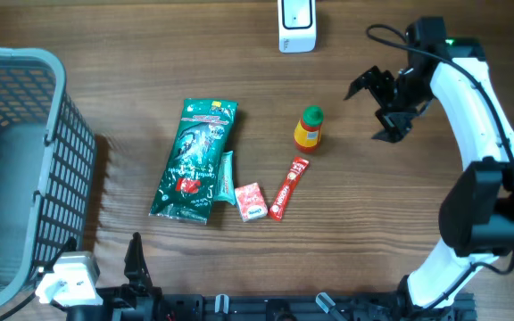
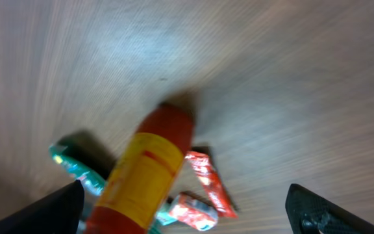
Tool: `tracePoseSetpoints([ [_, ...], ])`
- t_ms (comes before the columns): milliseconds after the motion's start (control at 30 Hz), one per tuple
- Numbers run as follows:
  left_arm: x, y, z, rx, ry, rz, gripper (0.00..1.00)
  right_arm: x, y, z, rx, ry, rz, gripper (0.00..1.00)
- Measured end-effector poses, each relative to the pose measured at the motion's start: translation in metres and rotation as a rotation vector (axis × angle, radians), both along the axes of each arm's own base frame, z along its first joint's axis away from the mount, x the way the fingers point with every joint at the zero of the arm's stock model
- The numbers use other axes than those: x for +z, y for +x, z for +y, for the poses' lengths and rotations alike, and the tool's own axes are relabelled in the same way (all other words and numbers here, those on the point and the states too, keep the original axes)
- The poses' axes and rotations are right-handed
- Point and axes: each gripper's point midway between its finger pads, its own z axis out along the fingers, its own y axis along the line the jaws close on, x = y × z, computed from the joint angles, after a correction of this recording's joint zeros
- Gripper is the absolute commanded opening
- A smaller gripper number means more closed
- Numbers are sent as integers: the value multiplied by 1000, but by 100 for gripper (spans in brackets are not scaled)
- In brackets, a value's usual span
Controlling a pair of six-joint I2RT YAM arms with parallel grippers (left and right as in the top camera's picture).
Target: Scan the item barcode
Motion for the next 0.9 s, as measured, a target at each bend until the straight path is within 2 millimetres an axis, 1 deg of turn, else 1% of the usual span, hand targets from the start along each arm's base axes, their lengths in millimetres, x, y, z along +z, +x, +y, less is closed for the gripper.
tracePoseSetpoints([
  [67,0,0,0,0,0,0,100,-8,5,14,25,93,12,98],
  [100,0,0,0,0,0,0,100,-20,5,25,35,169,53,97],
  [133,0,0,0,0,0,0,100,-40,2,33,36,216,118,97],
  [167,0,0,0,0,0,0,100,-52,-1,39,37,244,164,97],
  [200,0,0,0,0,0,0,100,-69,-7,48,45,272,222,97],
  [267,0,0,0,0,0,0,100,-87,-14,66,78,318,274,99],
  [300,0,0,0,0,0,0,100,-90,-16,74,94,344,281,99],
  [333,0,0,0,0,0,0,100,-87,-18,84,115,377,278,99],
  [433,0,0,0,0,0,0,100,-83,-20,95,136,409,275,99],
  [500,0,0,0,0,0,0,100,-81,-23,103,154,416,279,94],
  [533,0,0,0,0,0,0,100,-81,-25,108,165,415,282,89],
  [567,0,0,0,0,0,0,100,-82,-25,114,182,416,270,86],
  [633,0,0,0,0,0,0,100,-83,-27,123,201,411,266,83],
  [667,0,0,0,0,0,0,100,-84,-28,124,201,402,272,80],
  [733,0,0,0,0,0,0,100,-87,-29,122,193,375,280,69],
  [767,0,0,0,0,0,0,100,-88,-28,121,189,364,281,65],
  [867,0,0,0,0,0,0,100,-90,-29,119,184,347,285,57],
  [900,0,0,0,0,0,0,100,-90,-29,119,187,348,284,57],
])
